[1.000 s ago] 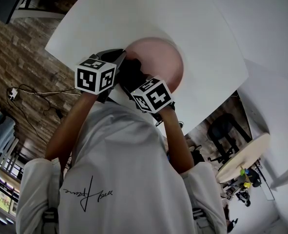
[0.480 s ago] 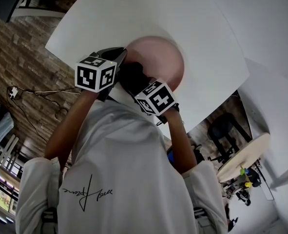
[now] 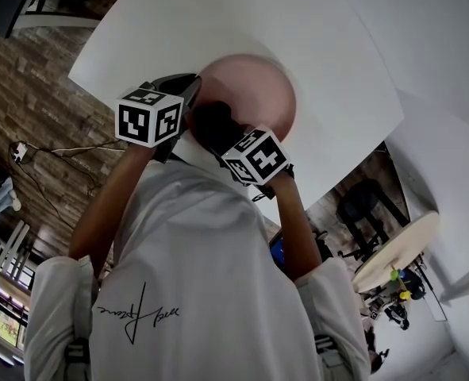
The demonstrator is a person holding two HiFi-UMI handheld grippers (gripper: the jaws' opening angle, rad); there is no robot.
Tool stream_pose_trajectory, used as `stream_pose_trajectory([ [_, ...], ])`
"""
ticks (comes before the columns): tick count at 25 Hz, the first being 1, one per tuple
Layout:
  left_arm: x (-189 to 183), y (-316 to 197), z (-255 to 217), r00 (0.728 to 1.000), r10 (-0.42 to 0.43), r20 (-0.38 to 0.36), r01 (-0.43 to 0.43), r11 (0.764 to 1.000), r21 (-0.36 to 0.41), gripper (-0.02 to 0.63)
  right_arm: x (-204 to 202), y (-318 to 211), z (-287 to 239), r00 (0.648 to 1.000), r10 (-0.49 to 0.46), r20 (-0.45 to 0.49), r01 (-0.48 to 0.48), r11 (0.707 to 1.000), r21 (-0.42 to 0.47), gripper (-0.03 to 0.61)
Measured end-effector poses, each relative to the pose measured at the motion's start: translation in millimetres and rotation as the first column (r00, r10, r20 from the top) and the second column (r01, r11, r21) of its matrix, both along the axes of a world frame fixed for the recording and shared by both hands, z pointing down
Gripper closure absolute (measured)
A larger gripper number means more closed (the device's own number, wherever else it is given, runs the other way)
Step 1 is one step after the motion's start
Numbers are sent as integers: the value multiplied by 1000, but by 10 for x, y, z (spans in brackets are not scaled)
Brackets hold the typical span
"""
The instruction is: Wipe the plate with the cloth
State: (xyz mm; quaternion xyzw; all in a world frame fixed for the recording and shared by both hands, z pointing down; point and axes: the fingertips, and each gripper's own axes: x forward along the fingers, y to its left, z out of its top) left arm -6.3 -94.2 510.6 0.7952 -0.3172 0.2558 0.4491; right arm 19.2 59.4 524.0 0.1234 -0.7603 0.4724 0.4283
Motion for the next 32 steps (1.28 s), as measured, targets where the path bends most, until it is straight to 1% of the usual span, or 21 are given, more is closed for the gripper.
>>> stream_pose_trajectory([
  [8, 21, 10, -4, 1000, 7, -2, -7, 1000, -4, 577, 77, 44, -5, 1000, -3, 2, 3, 1000, -15, 486],
  [23, 22, 11, -1, 1000, 11, 1, -11, 1000, -2, 578, 204, 65, -20, 999, -25, -23, 25, 1000, -10, 486],
  [32, 9, 17, -9, 1000, 10, -3, -10, 1000, 0, 577, 288, 75, -13, 996, -72, -56, 72, 997, -3, 486],
])
